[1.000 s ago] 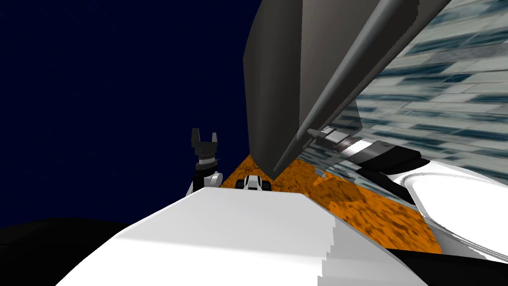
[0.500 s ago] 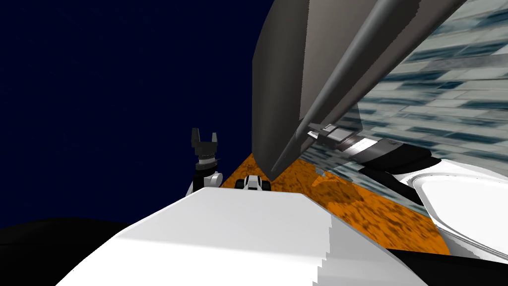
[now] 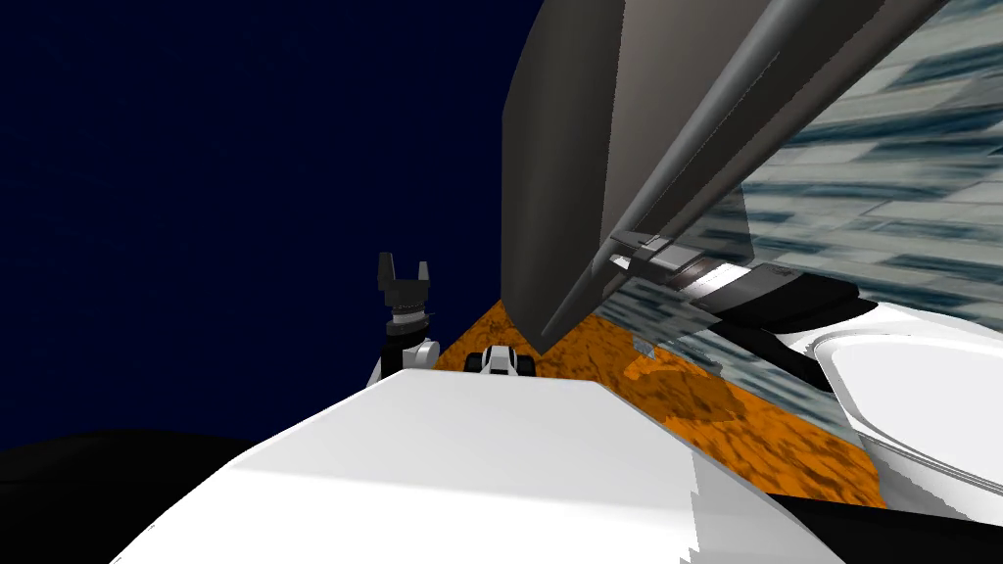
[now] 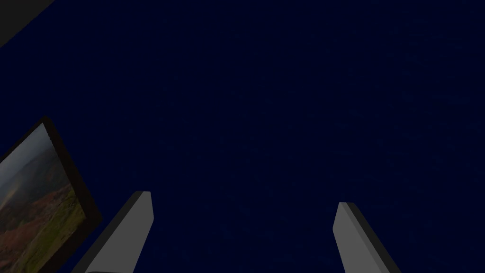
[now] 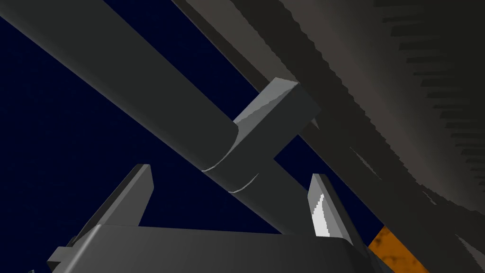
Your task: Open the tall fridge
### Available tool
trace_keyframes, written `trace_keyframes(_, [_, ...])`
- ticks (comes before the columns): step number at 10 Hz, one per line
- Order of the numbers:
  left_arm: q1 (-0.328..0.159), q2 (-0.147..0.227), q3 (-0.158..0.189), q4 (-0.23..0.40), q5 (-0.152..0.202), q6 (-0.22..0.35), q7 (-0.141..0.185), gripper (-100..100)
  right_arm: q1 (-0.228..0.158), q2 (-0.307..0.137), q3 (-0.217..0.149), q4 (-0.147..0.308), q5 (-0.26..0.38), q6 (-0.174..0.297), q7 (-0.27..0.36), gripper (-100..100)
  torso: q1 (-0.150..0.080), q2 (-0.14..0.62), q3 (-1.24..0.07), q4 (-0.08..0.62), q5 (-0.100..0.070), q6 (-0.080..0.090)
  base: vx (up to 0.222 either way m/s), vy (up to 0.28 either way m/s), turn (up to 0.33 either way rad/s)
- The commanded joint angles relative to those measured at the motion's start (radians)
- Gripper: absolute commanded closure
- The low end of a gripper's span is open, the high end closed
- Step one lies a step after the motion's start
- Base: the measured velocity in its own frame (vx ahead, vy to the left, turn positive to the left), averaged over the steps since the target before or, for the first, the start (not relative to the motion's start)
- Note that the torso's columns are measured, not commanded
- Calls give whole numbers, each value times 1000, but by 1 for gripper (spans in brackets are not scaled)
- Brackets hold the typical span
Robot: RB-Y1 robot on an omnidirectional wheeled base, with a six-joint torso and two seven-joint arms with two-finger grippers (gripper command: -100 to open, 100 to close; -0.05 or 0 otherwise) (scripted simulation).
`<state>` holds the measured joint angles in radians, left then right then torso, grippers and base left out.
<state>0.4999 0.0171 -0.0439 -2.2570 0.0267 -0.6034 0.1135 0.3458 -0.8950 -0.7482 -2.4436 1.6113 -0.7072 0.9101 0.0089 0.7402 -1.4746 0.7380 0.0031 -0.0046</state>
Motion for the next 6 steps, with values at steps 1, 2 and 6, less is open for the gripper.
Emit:
trace_keyframes(1, [0,0,0,0,0,0,0,0,-10,-18,-13,67,36,7,-17,-100,-1,-1,-1,0,0,1,-135,17,291])
trace_keyframes(2, [0,0,0,0,0,0,0,0,-13,-24,-14,92,56,11,-25,-100,-4,-3,-2,0,-1,3,-134,31,312])
trace_keyframes(6, [0,0,0,0,0,0,0,0,-28,-47,-21,190,136,27,-56,-100,-10,-4,-3,-1,-3,5,-122,24,297])
